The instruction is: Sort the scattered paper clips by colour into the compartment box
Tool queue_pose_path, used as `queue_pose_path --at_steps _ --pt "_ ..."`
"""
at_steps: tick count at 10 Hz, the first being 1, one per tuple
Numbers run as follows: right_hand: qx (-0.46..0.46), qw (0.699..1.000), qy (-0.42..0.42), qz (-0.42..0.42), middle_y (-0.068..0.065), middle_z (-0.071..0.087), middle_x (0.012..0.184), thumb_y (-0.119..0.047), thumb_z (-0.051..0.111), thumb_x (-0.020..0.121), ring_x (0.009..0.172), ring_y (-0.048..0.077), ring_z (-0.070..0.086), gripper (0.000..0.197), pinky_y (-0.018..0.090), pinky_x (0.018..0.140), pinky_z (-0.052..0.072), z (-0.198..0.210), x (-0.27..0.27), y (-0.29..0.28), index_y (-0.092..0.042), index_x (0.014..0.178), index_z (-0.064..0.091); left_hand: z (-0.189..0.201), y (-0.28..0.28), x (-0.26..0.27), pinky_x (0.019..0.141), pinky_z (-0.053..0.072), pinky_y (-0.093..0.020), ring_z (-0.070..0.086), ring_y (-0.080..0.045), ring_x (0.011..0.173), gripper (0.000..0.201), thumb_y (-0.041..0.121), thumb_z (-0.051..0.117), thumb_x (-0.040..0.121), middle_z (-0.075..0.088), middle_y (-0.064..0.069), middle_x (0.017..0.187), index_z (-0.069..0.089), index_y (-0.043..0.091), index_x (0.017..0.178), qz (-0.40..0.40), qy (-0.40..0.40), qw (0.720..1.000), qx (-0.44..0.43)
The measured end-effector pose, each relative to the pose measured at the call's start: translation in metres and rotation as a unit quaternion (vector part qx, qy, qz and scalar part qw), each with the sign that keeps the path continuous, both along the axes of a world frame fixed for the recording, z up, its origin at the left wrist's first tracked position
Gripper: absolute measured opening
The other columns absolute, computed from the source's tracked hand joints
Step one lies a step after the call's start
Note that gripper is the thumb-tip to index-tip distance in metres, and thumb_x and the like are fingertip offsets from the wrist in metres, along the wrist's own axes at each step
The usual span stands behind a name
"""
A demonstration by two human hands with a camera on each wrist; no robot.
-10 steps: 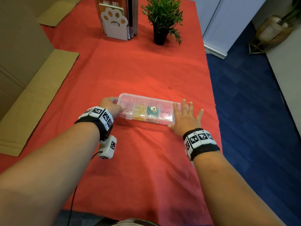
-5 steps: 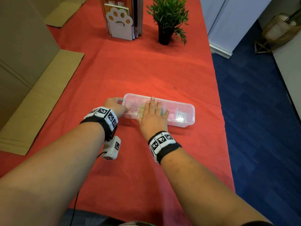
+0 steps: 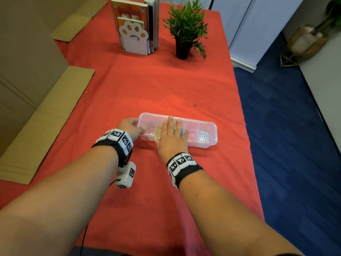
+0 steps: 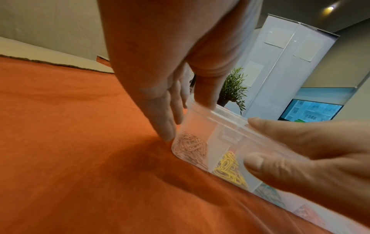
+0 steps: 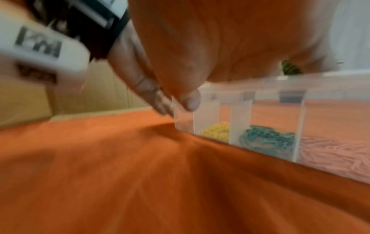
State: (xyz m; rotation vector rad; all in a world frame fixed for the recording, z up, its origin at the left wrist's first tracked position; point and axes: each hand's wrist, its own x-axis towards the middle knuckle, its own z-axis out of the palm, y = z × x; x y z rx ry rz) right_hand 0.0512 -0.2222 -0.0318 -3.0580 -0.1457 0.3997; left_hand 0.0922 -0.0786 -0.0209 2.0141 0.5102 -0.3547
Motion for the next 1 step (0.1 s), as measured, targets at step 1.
queue_pose_path --at_steps 1 --pt "0.038 0.998 -0.01 0.048 0.008 -0.01 0.16 -0.031 0.04 0.095 0.147 0.034 -0.003 0.067 0.064 0.113 0.008 0.0091 -0.0054 -0.0081 -0.011 0.15 0.007 -0.0026 0.003 -0.0058 0.094 0.051 -0.045 0.06 -0.029 0.111 0.056 0.017 0.066 0.083 0.059 -0.012 0.127 0.046 0.013 0.135 0.003 -0.02 1.0 -0.004"
